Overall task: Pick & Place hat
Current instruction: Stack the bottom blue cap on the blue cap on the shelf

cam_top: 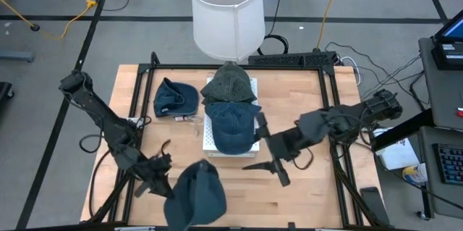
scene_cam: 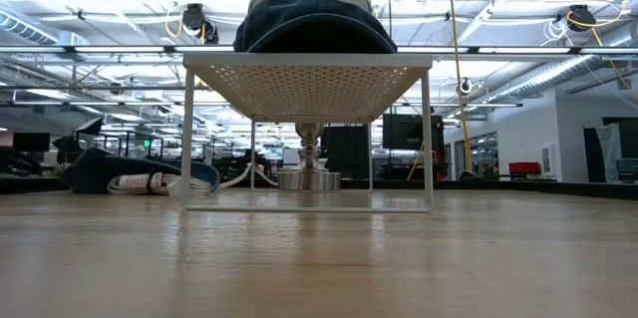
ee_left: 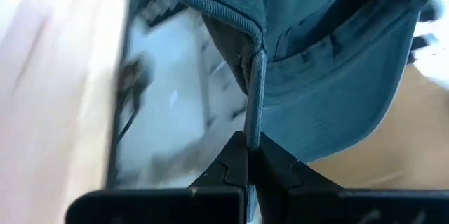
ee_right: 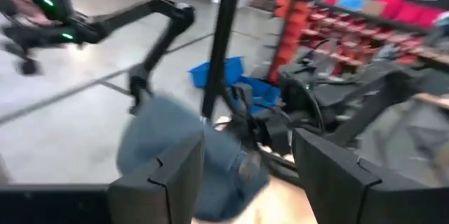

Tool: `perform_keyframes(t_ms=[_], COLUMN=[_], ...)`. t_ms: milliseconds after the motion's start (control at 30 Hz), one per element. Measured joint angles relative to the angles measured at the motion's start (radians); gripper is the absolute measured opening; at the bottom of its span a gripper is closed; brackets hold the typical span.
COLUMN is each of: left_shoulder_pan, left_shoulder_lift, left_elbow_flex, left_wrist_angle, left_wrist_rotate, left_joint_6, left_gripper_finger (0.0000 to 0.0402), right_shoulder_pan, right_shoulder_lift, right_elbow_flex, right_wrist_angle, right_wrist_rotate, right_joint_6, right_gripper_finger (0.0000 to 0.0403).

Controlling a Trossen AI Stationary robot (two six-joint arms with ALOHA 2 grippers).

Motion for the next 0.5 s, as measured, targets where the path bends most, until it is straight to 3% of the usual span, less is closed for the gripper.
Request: perform_keyframes(t_ms=[267,500], left_shoulder_pan=[0.021,0.061], left_shoulder_lift=[0.0,0.002], left_elbow_flex=[0.0,0.0], left_wrist_angle=[0.373,0.448], left_wrist_rotate=[-0.098,-0.118], left_joint_6=[0.14,0.08], left_gripper_finger=[0.0006,0.0006], right_shoulder_pan=[0.092,0.107], right_shoulder_lift=[-0.007,-0.007], right_elbow_flex=[0.0,0.0], right_wrist_angle=[-0.004,0.047], right_wrist_rotate=[0.413,0.416], right_joint_6=[-0.168,-0.177], right_gripper_finger=[0.0208,0.0208])
